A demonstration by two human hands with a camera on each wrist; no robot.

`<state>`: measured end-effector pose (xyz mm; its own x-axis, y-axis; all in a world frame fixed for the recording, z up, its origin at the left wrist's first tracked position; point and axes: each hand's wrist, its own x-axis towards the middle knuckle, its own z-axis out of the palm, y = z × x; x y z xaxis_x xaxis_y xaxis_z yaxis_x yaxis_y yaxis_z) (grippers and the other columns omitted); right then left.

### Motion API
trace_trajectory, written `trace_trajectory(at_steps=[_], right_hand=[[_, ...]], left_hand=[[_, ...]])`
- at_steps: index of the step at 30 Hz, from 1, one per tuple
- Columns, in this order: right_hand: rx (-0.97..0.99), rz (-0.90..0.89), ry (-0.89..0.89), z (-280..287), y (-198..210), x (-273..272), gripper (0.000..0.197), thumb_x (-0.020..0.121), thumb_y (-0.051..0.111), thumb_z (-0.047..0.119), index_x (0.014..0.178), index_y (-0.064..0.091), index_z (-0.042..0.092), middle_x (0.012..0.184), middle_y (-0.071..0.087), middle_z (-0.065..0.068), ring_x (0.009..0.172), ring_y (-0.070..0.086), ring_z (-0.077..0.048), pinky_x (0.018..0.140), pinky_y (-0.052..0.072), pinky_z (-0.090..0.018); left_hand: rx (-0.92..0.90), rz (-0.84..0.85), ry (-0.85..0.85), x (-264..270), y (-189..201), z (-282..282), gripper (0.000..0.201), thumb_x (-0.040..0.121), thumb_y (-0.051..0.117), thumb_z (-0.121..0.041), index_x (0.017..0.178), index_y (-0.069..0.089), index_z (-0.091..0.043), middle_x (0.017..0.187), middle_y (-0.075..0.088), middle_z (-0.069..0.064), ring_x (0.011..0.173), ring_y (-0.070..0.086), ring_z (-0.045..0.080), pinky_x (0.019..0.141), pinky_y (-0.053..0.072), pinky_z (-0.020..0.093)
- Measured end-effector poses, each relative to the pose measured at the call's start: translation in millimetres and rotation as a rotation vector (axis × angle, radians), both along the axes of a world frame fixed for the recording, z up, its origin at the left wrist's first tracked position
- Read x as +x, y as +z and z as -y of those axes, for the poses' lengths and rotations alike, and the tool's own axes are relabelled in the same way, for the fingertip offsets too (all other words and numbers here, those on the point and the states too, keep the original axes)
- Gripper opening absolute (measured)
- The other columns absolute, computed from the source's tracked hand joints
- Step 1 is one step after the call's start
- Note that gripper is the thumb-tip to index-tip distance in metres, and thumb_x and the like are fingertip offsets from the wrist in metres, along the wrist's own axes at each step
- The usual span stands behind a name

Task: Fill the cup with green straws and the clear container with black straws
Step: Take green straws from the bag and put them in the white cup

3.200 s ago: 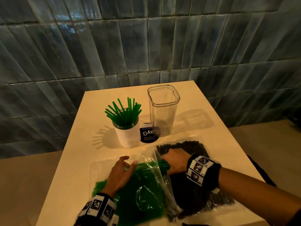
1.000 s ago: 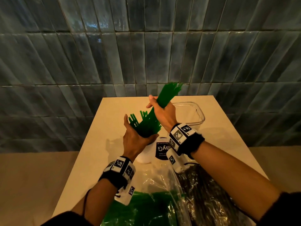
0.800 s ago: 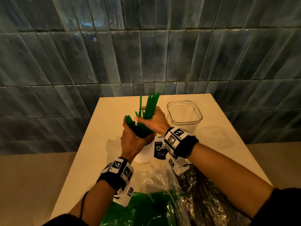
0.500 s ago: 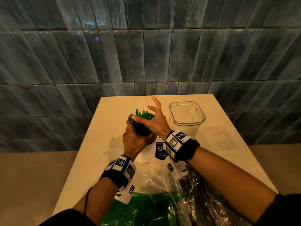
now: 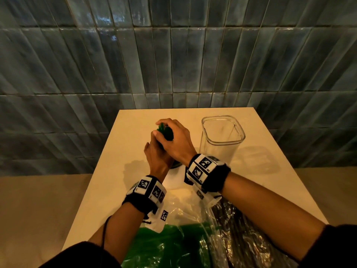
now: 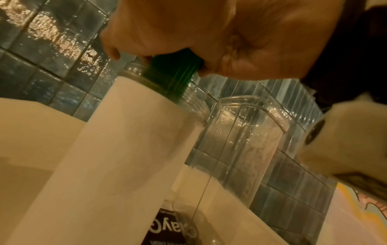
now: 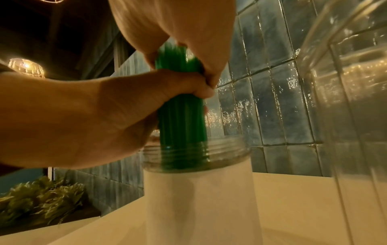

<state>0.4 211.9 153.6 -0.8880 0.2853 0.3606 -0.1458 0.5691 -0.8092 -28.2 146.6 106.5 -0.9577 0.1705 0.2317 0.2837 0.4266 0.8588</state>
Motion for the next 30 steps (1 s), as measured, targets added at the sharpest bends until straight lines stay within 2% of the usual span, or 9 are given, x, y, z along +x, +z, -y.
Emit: trace_trajectory(at_steps=[3,7,11,14,19,22,24,27,30], right_hand=[[0.084,0.105,0.116,-3,-4,1,0.049,0.088,0.060,0.036,0.134,0.045,0.025,0.135,0.048,-0.003,0.120,0.047,-0.017,0.104,0.039,-0.032],[0.194,0.025,0.158,-3,-3,5,0.031,0.089,0.061,0.027,0.118,0.059,0.016,0.128,0.051,-0.004,0.117,0.049,-0.017,0.105,0.039,-0.034],[0.102,0.092,0.208,0,5,5,0.058,0.085,0.065,0.037,0.136,0.043,0.022,0.140,0.046,-0.004,0.126,0.044,-0.018,0.106,0.037,-0.030],[0.094,0.166,0.209,-4,9,11,0.067,0.085,0.064,0.040,0.143,0.033,0.027,0.149,0.038,-0.001,0.135,0.036,-0.017,0.109,0.030,-0.030],[-0.116,0.092,0.117,-24,10,60,0.033,0.093,0.055,0.031,0.124,0.056,0.020,0.128,0.056,0.009,0.115,0.050,0.003,0.097,0.035,-0.008],[-0.224,0.110,-0.009,-44,-10,106,0.020,0.095,0.052,0.023,0.111,0.062,0.018,0.109,0.064,0.009,0.101,0.059,0.002,0.089,0.046,-0.011],[-0.241,0.229,-0.139,-58,-34,134,0.015,0.095,0.051,0.018,0.105,0.062,0.018,0.101,0.065,0.008,0.093,0.060,0.000,0.083,0.049,-0.013],[-0.134,0.591,-0.229,-76,-74,169,0.015,0.093,0.052,0.008,0.100,0.062,0.017,0.102,0.066,-0.002,0.089,0.059,-0.010,0.075,0.044,-0.015],[-0.025,0.812,-0.050,-73,-94,194,0.013,0.087,0.063,0.014,0.099,0.066,0.020,0.100,0.067,0.003,0.085,0.058,-0.001,0.071,0.041,-0.004]], left_hand=[[-0.018,0.047,0.002,-3,-5,3,0.029,0.084,0.063,-0.021,0.108,0.054,-0.010,0.101,0.067,0.011,0.094,0.063,0.031,0.085,0.050,0.048],[0.137,-0.009,0.049,-3,-1,6,0.025,0.087,0.059,-0.005,0.112,0.055,-0.001,0.100,0.063,0.012,0.092,0.061,0.030,0.083,0.052,0.047],[0.372,0.103,0.050,-1,9,4,0.031,0.086,0.061,-0.012,0.114,0.049,-0.009,0.094,0.058,0.002,0.088,0.058,0.024,0.078,0.050,0.028],[0.290,0.105,0.113,-3,5,8,0.036,0.086,0.065,-0.017,0.117,0.052,-0.005,0.102,0.062,0.007,0.088,0.057,0.020,0.072,0.040,0.014],[0.323,0.211,0.129,-7,5,14,0.054,0.078,0.075,-0.029,0.123,0.048,-0.016,0.114,0.059,0.005,0.098,0.056,0.014,0.082,0.043,0.017],[0.308,0.232,0.062,-4,2,21,0.077,0.071,0.080,-0.033,0.133,0.035,-0.021,0.124,0.053,0.003,0.104,0.050,0.011,0.091,0.040,0.021],[0.290,0.258,0.012,-1,-6,28,0.096,0.067,0.082,-0.034,0.140,0.022,-0.024,0.135,0.047,0.005,0.116,0.047,0.014,0.096,0.036,0.024],[0.270,0.240,0.009,12,-21,44,0.110,0.062,0.085,-0.036,0.144,0.012,-0.025,0.143,0.036,0.006,0.128,0.038,0.017,0.102,0.031,0.027],[0.249,0.056,0.101,51,-36,61,0.082,0.069,0.082,-0.032,0.132,0.031,-0.018,0.126,0.044,0.006,0.112,0.046,0.018,0.094,0.038,0.027]])
